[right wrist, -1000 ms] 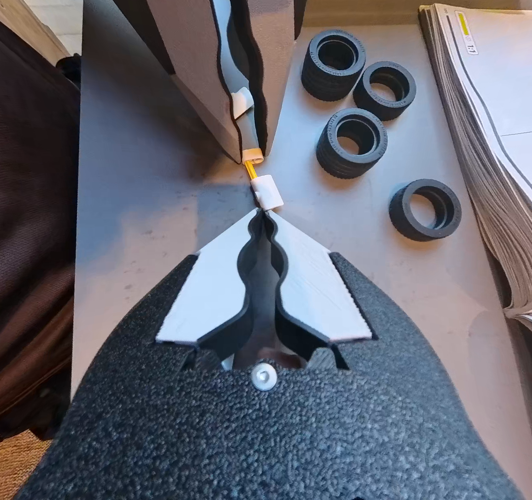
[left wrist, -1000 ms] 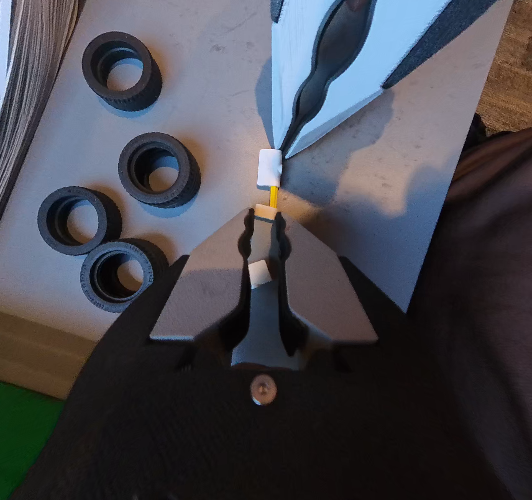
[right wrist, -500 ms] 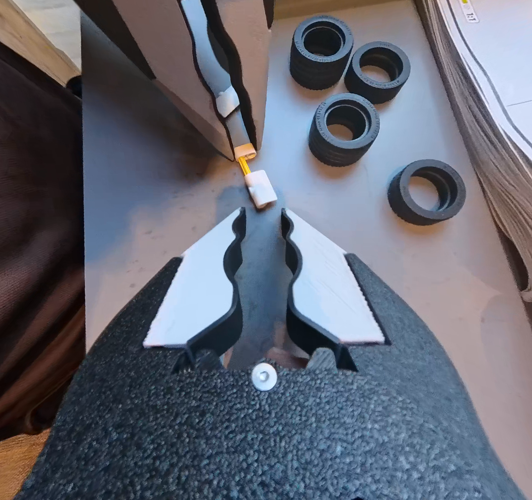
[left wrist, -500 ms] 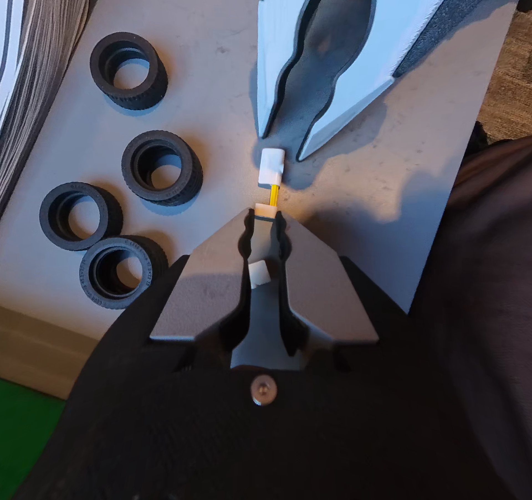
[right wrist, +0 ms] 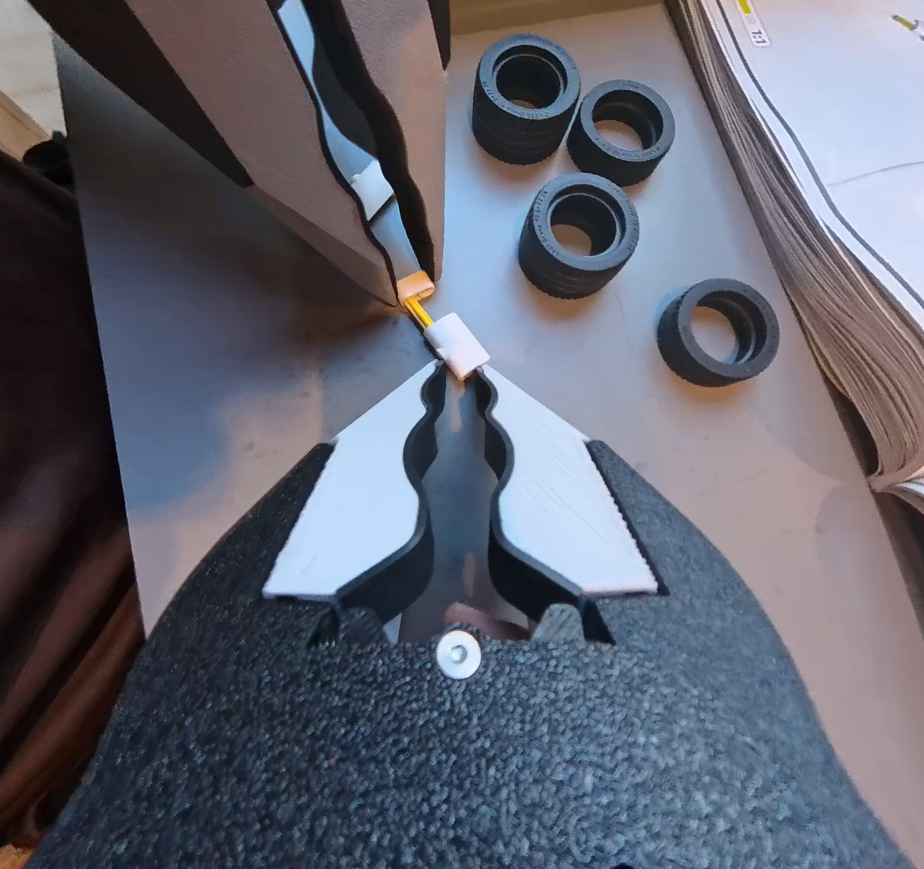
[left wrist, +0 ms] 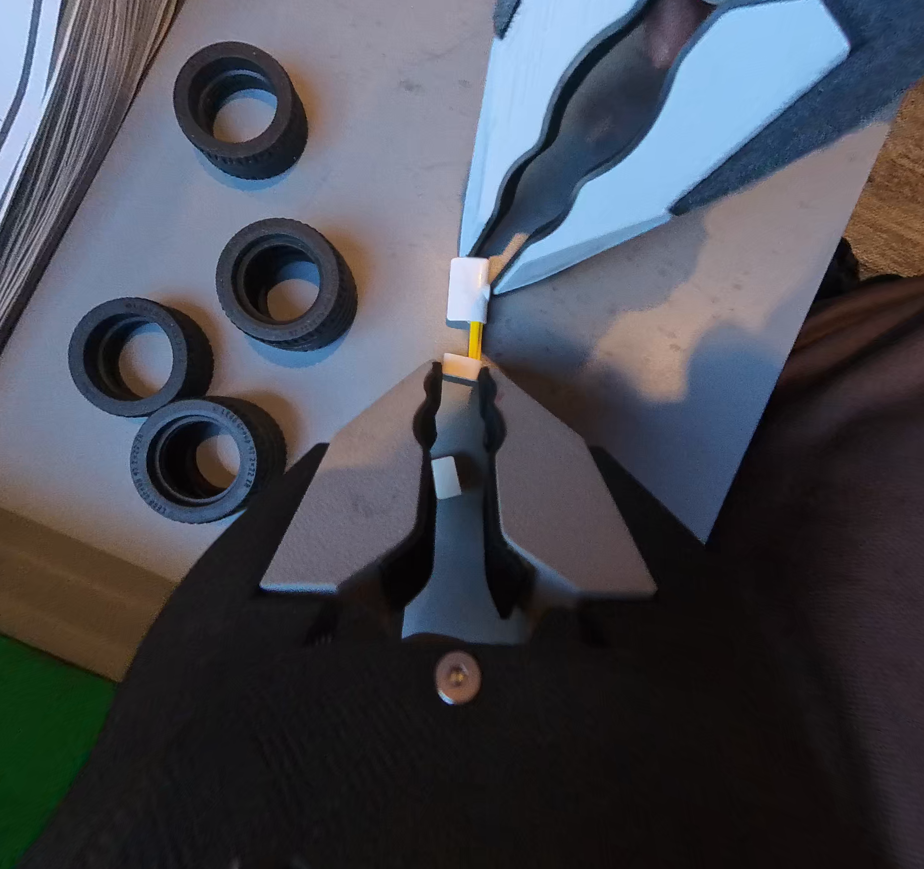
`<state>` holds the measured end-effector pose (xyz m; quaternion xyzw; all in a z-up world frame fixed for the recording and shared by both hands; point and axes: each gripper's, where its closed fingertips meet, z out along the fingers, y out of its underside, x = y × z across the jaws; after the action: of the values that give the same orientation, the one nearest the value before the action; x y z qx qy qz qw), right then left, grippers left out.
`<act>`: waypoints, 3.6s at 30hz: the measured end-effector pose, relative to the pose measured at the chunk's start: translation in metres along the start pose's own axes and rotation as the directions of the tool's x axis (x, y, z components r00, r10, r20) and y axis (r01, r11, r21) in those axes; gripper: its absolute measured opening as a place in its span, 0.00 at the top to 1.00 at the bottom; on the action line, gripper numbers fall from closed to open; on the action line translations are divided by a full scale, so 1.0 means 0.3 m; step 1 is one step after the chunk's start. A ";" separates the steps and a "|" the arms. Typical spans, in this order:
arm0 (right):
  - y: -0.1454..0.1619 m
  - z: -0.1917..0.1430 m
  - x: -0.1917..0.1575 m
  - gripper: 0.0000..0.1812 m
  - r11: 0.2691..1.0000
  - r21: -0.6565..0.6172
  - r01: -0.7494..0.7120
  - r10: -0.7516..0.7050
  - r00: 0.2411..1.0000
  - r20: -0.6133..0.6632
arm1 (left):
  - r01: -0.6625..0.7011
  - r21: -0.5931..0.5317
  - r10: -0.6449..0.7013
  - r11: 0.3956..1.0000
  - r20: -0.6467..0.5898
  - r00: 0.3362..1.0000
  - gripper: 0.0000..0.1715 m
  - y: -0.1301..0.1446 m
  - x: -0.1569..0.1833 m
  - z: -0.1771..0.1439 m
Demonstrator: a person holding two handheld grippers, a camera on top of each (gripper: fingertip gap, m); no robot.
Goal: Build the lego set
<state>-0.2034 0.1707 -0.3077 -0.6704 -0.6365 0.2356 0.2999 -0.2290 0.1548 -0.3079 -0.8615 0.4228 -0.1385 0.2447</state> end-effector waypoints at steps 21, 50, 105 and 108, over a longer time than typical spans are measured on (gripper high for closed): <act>-0.013 0.010 -0.033 0.95 1.000 0.014 -0.015 0.016 0.998 -0.065 | 0.032 0.046 -0.033 0.998 0.015 0.999 0.93 -0.015 0.009 0.010; -0.062 0.049 -0.061 0.87 0.993 0.031 0.118 -0.121 0.979 0.166 | -0.061 0.096 0.046 0.994 0.148 0.988 0.71 0.020 0.003 -0.080; -0.111 -0.114 0.000 1.00 0.976 0.213 0.031 -0.047 0.996 0.073 | -0.262 -0.217 0.288 0.940 0.098 0.953 0.84 0.095 -0.030 -0.158; -0.145 -0.096 -0.025 1.00 0.981 0.191 0.041 -0.061 0.993 0.098 | -0.190 -0.157 0.205 0.969 0.085 0.975 0.83 0.123 -0.006 -0.153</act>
<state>-0.2148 0.1606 -0.2572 -0.6093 -0.6430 0.3214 0.3347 -0.2749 0.1231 -0.2891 -0.8368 0.5027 -0.0381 0.2135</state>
